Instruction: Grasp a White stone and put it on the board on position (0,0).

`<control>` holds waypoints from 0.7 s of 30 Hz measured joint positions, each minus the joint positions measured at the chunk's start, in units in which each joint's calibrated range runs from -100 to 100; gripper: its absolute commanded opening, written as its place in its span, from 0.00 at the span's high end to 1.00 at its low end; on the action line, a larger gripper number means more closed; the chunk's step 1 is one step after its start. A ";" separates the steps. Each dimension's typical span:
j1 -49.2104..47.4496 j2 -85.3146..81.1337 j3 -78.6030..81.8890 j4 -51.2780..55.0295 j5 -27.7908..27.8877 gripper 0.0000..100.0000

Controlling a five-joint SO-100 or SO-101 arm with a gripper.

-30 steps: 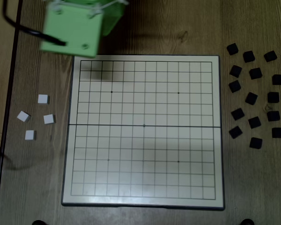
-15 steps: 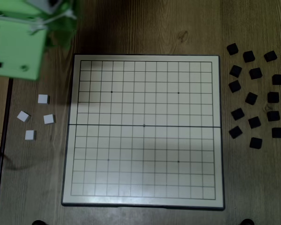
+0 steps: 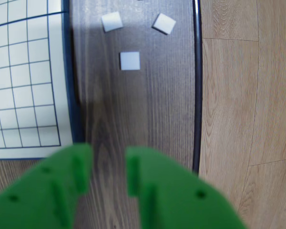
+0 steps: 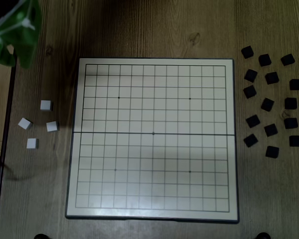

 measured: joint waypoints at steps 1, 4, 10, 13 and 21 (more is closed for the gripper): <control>0.11 0.82 0.00 0.00 0.39 0.94; 0.11 4.11 0.00 -1.35 1.95 0.94; 0.11 12.51 0.00 -4.92 3.66 0.94; -0.11 14.98 0.00 -6.82 3.71 0.94; -1.51 15.53 5.72 -13.33 2.15 0.92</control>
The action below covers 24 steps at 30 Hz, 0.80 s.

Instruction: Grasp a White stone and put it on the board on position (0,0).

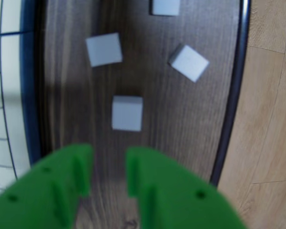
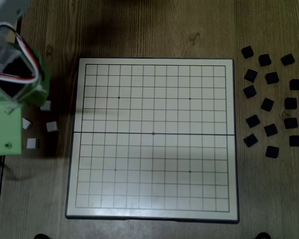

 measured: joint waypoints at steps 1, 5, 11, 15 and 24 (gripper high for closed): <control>0.00 0.00 0.89 -0.56 -0.29 0.92; 0.00 0.00 4.65 -2.62 -1.22 0.91; 0.00 0.00 8.14 -5.39 -1.71 0.90; 0.00 0.00 8.14 -5.87 -1.81 0.88; 0.00 0.00 10.37 -7.14 -2.10 0.88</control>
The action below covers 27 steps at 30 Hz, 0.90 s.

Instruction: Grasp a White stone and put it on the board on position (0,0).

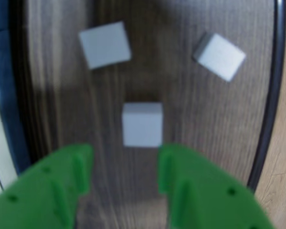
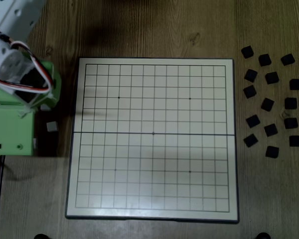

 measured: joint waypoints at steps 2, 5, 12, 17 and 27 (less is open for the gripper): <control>0.00 0.00 1.25 -0.95 0.15 0.88; 0.00 0.00 1.61 -1.98 0.39 0.87; 0.86 0.00 2.50 -3.01 0.68 0.87; 0.86 0.00 2.50 -3.97 0.68 0.86; 0.86 0.00 4.65 -4.92 0.98 0.86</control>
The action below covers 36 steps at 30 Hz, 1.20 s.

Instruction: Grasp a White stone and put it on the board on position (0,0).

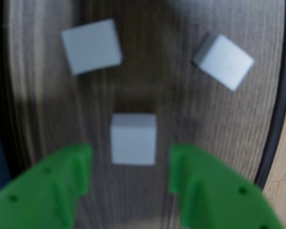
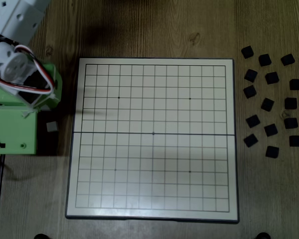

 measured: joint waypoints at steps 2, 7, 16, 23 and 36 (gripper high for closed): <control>0.00 0.00 0.18 -0.48 0.00 0.86; 0.00 0.00 0.98 -1.19 0.15 0.86; 1.19 0.00 3.58 -3.57 0.59 0.86; 1.19 0.00 4.02 -3.73 0.59 0.86; 1.19 0.00 4.02 -4.05 0.68 0.87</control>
